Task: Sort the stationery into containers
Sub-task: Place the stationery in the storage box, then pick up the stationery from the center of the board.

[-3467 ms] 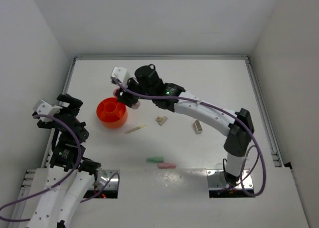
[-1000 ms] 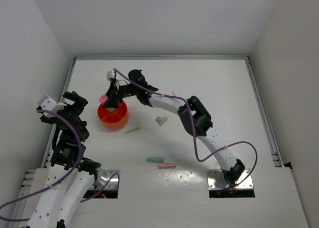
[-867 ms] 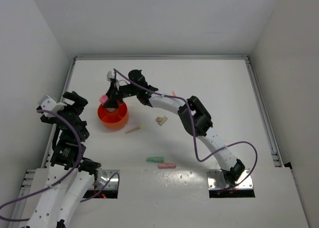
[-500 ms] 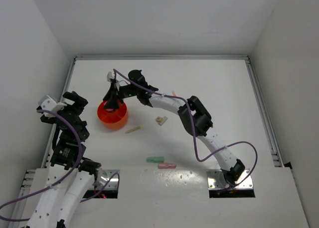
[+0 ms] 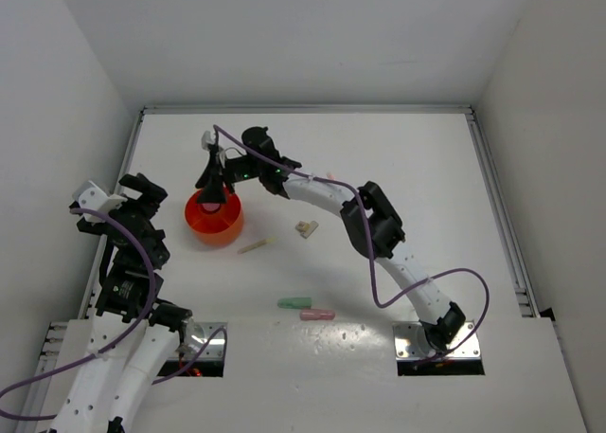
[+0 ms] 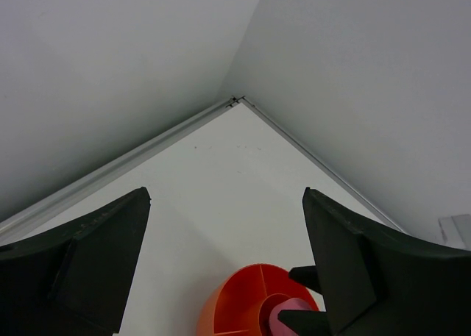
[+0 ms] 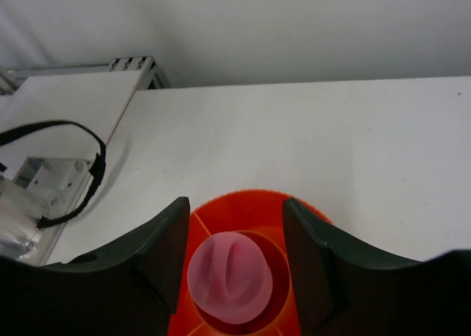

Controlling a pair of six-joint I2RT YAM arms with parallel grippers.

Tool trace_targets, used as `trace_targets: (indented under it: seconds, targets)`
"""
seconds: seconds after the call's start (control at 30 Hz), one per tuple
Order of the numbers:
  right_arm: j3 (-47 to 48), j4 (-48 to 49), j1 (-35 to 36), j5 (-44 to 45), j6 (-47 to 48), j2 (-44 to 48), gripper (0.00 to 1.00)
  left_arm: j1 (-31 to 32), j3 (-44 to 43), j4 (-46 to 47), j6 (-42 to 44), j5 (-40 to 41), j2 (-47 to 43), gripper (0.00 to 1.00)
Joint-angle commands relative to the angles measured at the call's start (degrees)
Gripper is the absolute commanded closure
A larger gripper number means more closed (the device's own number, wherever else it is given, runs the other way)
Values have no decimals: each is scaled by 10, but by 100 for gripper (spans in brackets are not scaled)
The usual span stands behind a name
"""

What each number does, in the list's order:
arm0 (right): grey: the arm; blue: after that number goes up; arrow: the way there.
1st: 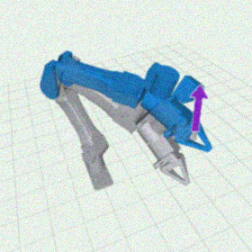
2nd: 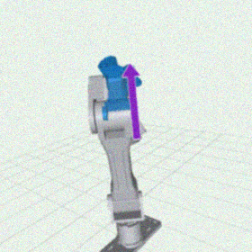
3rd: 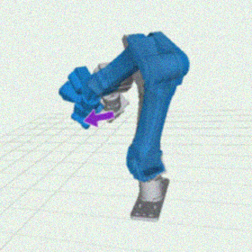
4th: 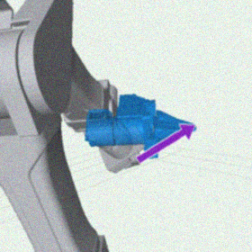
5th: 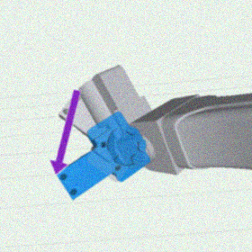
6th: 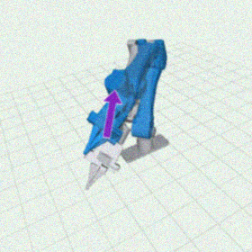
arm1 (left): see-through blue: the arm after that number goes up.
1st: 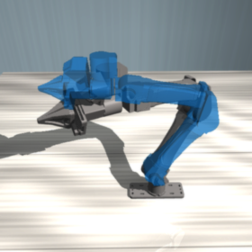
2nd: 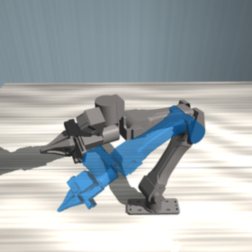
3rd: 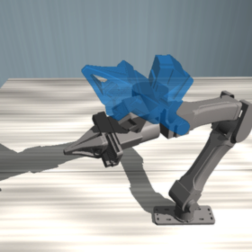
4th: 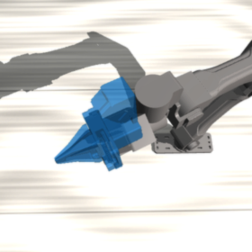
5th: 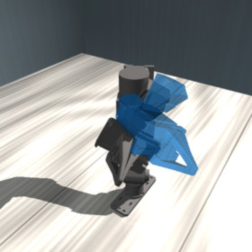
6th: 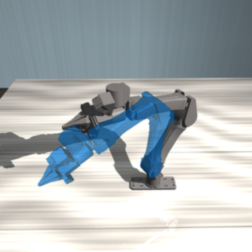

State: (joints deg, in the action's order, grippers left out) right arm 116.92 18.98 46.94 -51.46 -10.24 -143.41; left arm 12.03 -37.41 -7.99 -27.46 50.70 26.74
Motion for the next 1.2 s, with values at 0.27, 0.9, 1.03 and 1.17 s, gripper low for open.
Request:
trace_targets:
  seconds: [0.27, 0.9, 1.03, 1.17]
  targets:
    - [52, -338, -62, 388, 118, 201, 100, 3, -1, 68, 50, -150, 13, 44]
    - [-405, -680, -197, 574, 111, 467, 34, 3, -39, 62, 87, -443, 98, 4]
    - [-481, -660, -208, 594, 83, 497, 32, 3, -39, 62, 87, -462, 98, 4]
    - [-499, -660, -214, 573, 71, 510, 32, 3, -39, 62, 87, -486, 103, 4]
